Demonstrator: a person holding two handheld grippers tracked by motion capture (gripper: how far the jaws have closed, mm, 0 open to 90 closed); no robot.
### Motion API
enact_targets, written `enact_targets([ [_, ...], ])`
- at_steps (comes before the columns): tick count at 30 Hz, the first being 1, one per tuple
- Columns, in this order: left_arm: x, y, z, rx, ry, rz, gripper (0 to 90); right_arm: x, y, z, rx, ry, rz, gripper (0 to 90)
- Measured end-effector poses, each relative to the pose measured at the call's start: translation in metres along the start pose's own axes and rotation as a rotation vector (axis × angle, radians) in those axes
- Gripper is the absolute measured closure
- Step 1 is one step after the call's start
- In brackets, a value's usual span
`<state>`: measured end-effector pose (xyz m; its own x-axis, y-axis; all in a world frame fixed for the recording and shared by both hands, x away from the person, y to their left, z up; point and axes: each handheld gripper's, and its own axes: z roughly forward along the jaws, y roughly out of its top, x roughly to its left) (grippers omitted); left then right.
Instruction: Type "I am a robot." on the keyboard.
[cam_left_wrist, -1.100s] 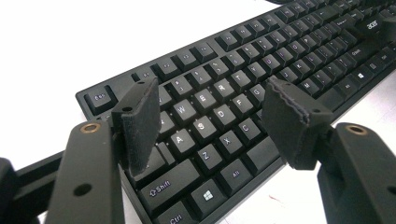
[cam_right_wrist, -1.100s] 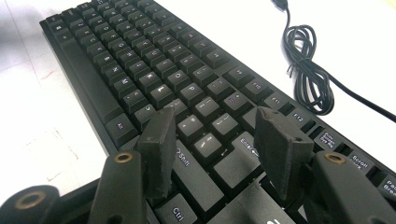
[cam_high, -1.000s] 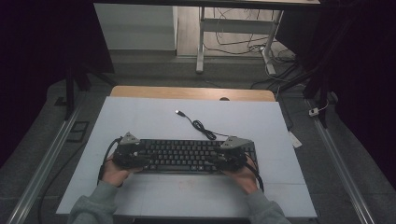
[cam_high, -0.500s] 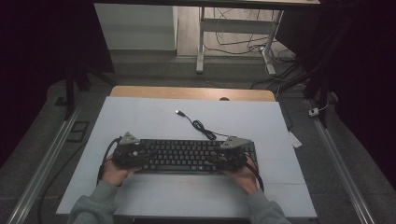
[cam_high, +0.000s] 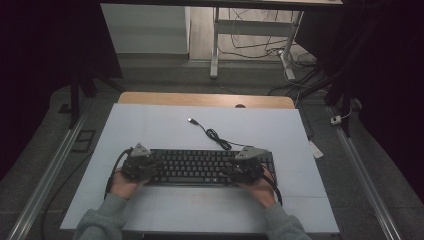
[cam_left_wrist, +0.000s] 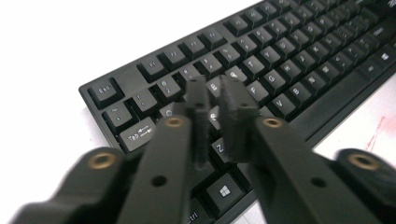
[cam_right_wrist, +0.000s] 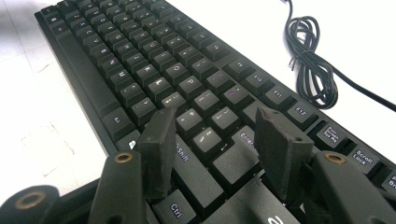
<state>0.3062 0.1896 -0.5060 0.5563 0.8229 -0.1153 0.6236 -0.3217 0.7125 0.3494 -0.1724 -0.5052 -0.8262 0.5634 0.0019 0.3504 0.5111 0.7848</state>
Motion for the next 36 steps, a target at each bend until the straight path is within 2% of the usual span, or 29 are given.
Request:
enact_targets([
  [2,-0.001,0.000,0.002,0.011,0.003,0.005,88.9,0.000,0.000,0.000,0.001,0.000,0.000,48.9],
  [12,-0.002,-0.002,0.014,0.063,0.048,0.031,89.2,0.000,0.000,0.000,0.007,-0.004,0.000,48.9],
  [19,0.000,-0.003,0.015,0.061,0.059,0.017,89.1,0.001,0.000,0.001,0.012,-0.003,-0.003,48.9],
  [30,-0.002,-0.005,0.019,0.082,0.073,0.031,89.1,0.000,0.000,0.001,0.015,-0.003,-0.005,48.8],
  [36,-0.004,-0.005,0.019,0.071,0.081,0.035,89.3,0.001,0.000,0.001,0.014,-0.002,-0.005,48.7],
])
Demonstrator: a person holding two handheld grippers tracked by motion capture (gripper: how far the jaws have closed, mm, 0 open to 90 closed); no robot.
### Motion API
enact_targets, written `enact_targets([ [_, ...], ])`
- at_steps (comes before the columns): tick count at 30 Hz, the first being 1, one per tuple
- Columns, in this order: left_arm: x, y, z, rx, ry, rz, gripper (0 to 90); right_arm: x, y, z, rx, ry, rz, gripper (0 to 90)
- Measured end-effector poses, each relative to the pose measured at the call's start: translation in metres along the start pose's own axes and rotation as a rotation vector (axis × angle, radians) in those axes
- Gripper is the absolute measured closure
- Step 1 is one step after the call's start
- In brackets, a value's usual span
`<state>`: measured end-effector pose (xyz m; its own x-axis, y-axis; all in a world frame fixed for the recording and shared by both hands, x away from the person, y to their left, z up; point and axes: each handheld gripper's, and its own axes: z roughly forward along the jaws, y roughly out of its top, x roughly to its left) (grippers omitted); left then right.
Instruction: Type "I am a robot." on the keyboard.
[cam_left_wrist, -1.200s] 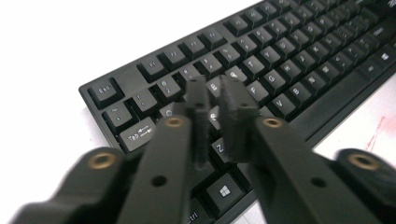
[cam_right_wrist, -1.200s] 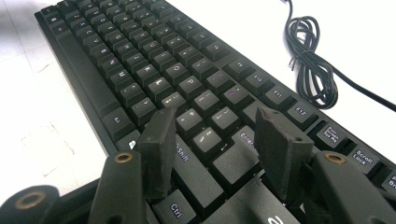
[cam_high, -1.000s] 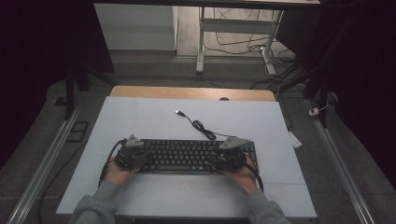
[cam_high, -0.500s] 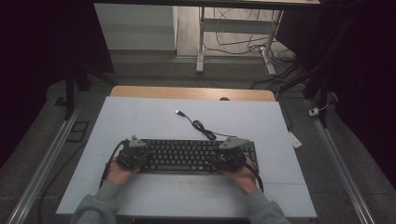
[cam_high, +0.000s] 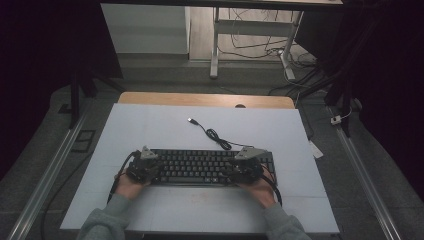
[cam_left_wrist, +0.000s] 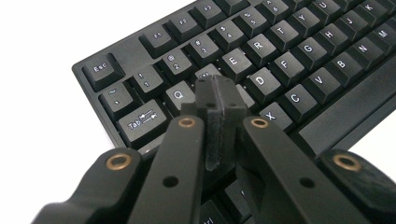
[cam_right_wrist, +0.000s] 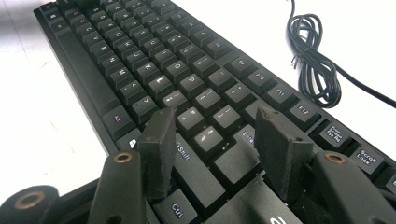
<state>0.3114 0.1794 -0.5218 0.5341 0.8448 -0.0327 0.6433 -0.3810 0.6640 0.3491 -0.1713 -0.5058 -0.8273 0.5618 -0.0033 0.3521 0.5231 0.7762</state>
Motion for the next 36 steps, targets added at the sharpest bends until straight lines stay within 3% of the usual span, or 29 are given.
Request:
enact_targets([
  [9,0.004,0.003,-0.017,-0.101,-0.031,-0.039,88.1,-0.001,0.000,0.000,-0.003,-0.003,0.002,48.7],
  [11,0.007,0.003,-0.019,-0.115,-0.041,-0.054,82.9,0.000,0.000,0.000,-0.002,-0.003,0.001,48.7],
  [16,0.012,0.002,-0.024,-0.148,-0.040,-0.099,60.2,-0.001,0.000,0.000,-0.004,-0.005,0.002,48.5],
  [19,0.014,0.002,-0.026,-0.157,-0.045,-0.113,53.5,-0.001,0.000,0.000,-0.003,-0.006,0.002,48.3],
  [36,0.007,0.006,-0.030,-0.165,-0.084,-0.091,46.5,-0.001,0.000,0.000,-0.002,-0.010,-0.001,47.8],
])
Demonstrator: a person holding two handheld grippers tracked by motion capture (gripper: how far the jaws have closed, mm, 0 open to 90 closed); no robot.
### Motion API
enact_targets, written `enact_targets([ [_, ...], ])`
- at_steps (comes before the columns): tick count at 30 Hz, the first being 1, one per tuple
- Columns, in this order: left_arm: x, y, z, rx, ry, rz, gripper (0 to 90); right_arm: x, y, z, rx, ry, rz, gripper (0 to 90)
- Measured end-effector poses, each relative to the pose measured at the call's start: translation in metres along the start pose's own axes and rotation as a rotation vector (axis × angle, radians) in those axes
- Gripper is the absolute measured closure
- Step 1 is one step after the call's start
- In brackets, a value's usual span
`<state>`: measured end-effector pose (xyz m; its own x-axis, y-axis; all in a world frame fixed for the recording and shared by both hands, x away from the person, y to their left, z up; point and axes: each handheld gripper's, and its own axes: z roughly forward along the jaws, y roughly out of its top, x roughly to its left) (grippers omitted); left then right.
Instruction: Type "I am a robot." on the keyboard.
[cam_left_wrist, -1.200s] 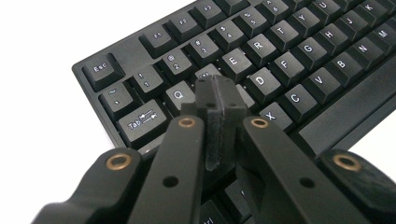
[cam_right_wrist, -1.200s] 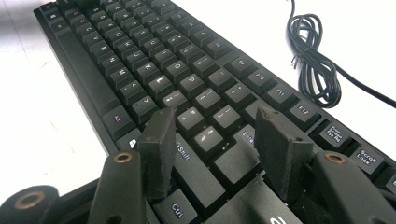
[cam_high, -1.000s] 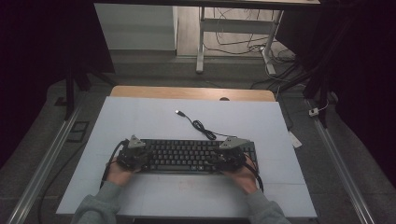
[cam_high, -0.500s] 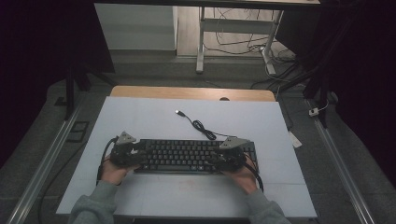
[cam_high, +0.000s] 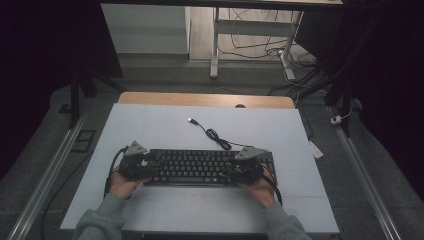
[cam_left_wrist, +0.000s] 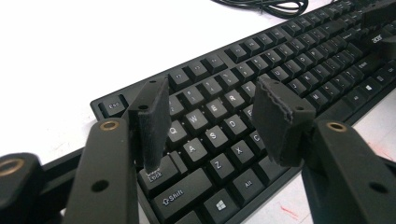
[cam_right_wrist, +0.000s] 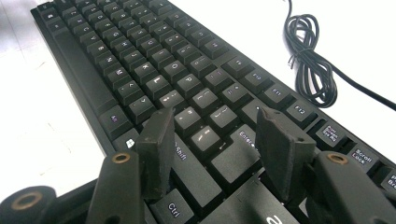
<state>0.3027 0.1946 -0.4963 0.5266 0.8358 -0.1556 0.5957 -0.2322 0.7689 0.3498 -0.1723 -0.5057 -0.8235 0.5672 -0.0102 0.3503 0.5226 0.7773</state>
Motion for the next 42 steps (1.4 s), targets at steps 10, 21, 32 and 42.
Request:
enact_targets([
  [10,-0.004,0.002,-0.002,-0.015,-0.034,-0.010,45.9,0.000,0.000,0.000,-0.001,0.003,0.002,47.7],
  [21,-0.010,0.003,-0.001,-0.013,-0.039,0.015,45.6,0.000,0.000,0.001,0.000,0.004,0.003,47.7],
  [32,-0.016,0.004,0.000,-0.011,-0.043,0.038,45.3,0.000,0.000,0.001,0.009,0.003,-0.001,47.5],
  [42,-0.021,0.005,0.003,0.002,-0.056,0.062,44.1,0.000,0.000,0.002,0.012,0.005,-0.003,47.2],
])
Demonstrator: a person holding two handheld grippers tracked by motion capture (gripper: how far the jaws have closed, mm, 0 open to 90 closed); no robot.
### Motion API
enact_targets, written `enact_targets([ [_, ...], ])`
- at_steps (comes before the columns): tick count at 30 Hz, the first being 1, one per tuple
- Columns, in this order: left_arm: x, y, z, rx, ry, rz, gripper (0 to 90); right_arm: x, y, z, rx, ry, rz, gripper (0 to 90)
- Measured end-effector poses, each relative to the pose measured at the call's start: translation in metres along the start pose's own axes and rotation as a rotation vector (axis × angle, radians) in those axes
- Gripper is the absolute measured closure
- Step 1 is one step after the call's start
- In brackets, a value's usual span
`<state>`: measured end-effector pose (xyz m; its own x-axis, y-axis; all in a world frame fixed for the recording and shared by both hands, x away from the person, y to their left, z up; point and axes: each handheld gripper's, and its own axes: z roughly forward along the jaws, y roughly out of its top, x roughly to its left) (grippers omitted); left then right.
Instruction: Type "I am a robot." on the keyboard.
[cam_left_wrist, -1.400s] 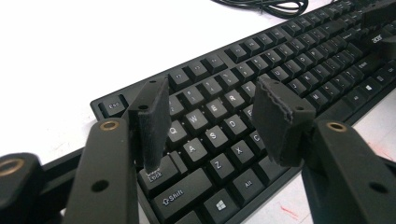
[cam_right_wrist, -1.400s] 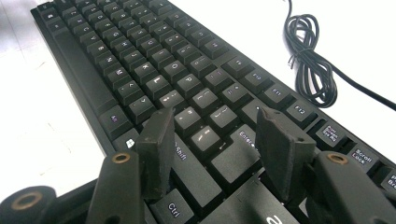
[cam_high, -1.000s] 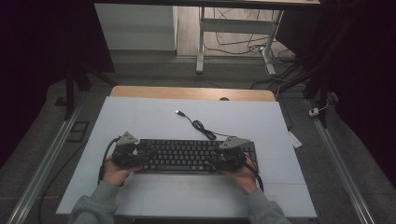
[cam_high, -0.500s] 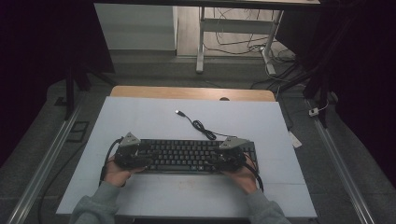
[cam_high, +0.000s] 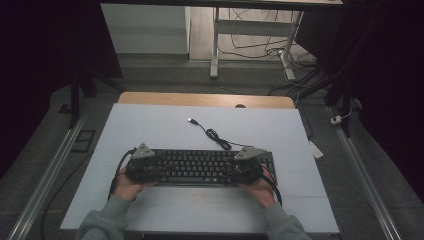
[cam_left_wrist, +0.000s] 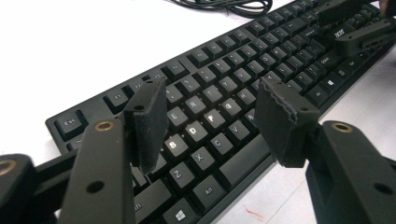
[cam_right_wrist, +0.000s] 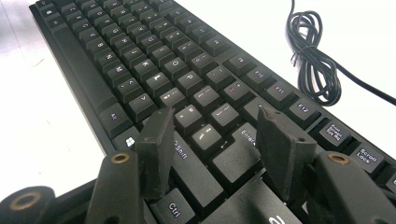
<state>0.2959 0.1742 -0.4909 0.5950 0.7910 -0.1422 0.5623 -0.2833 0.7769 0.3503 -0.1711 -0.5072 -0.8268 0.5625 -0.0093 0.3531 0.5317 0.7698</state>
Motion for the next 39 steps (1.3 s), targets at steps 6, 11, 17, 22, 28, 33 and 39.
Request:
enact_targets([
  [6,-0.004,0.001,0.001,0.000,-0.011,0.016,43.8,0.000,0.000,0.000,0.002,0.001,0.000,47.1],
  [11,-0.008,0.003,0.001,0.002,-0.021,0.030,43.6,0.000,0.000,0.000,0.002,0.000,-0.001,46.8],
  [17,-0.012,0.004,0.002,0.005,-0.028,0.043,43.3,0.000,0.000,0.001,0.004,0.000,-0.002,46.6],
  [22,-0.014,0.004,0.004,0.011,-0.033,0.046,43.2,0.000,0.000,0.001,0.002,0.001,0.001,46.6],
  [28,-0.019,0.003,0.008,0.029,-0.041,0.059,43.1,0.000,0.000,0.001,0.001,0.000,0.001,46.6],
  [33,-0.025,0.002,0.015,0.055,-0.050,0.079,43.0,0.000,0.000,0.000,-0.002,0.001,0.001,46.7],
  [39,-0.033,0.001,0.023,0.084,-0.056,0.106,43.1,0.000,0.000,0.000,-0.003,0.000,0.002,46.7],
])
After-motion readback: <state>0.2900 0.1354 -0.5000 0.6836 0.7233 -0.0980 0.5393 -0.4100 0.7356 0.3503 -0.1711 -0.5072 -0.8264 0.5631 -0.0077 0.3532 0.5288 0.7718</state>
